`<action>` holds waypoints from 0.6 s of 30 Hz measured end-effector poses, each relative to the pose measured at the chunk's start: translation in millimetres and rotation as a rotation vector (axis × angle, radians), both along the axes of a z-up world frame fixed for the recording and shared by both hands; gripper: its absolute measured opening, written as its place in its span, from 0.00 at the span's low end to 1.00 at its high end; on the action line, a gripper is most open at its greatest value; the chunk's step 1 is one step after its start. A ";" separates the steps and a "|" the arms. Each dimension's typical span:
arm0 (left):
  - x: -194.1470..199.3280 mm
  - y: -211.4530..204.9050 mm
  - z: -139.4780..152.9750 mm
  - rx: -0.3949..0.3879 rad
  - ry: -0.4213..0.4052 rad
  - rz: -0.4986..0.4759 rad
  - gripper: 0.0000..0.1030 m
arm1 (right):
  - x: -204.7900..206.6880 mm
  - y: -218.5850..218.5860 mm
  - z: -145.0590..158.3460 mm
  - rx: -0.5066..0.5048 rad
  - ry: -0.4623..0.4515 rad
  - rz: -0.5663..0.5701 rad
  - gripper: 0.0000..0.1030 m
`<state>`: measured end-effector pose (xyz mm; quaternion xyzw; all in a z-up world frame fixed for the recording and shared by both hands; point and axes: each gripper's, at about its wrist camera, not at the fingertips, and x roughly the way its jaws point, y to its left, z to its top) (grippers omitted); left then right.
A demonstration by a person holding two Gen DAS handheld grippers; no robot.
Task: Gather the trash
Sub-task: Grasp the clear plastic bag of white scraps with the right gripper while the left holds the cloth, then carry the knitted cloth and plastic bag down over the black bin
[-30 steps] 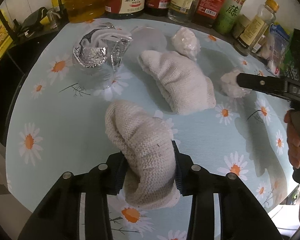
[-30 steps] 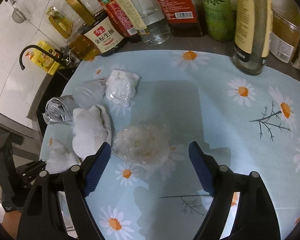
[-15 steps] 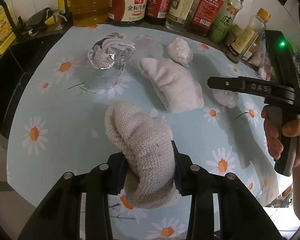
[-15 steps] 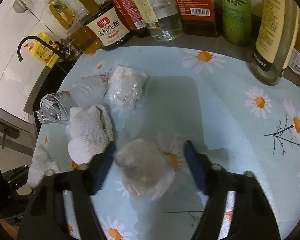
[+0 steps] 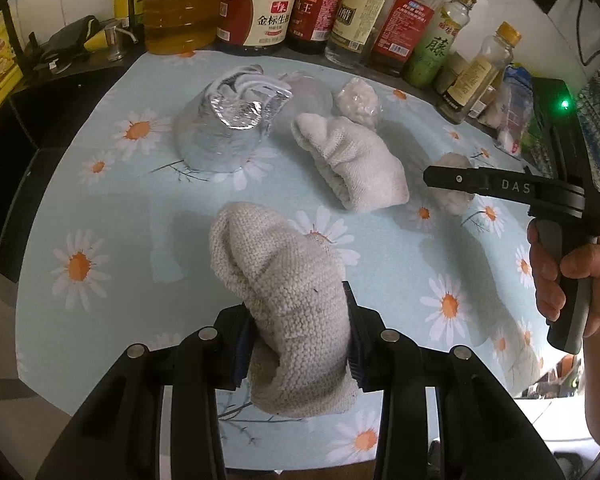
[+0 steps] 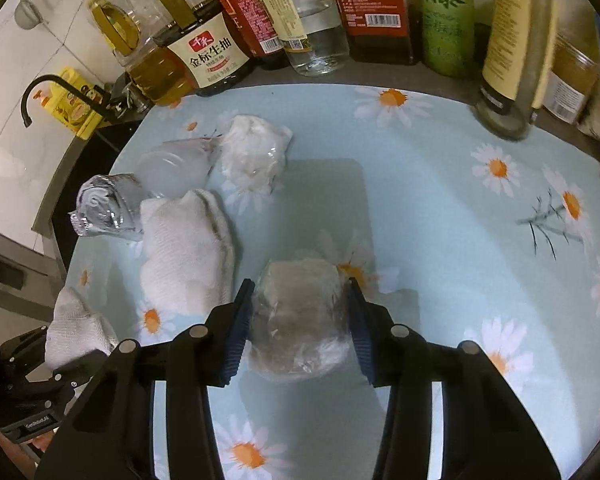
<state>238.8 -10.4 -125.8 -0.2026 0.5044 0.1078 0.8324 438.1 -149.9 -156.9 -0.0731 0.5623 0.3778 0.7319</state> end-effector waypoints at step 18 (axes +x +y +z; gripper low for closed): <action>-69.8 41.9 0.5 -0.074 -0.067 -0.140 0.35 | -113.9 2.6 35.8 0.058 0.047 -0.141 0.45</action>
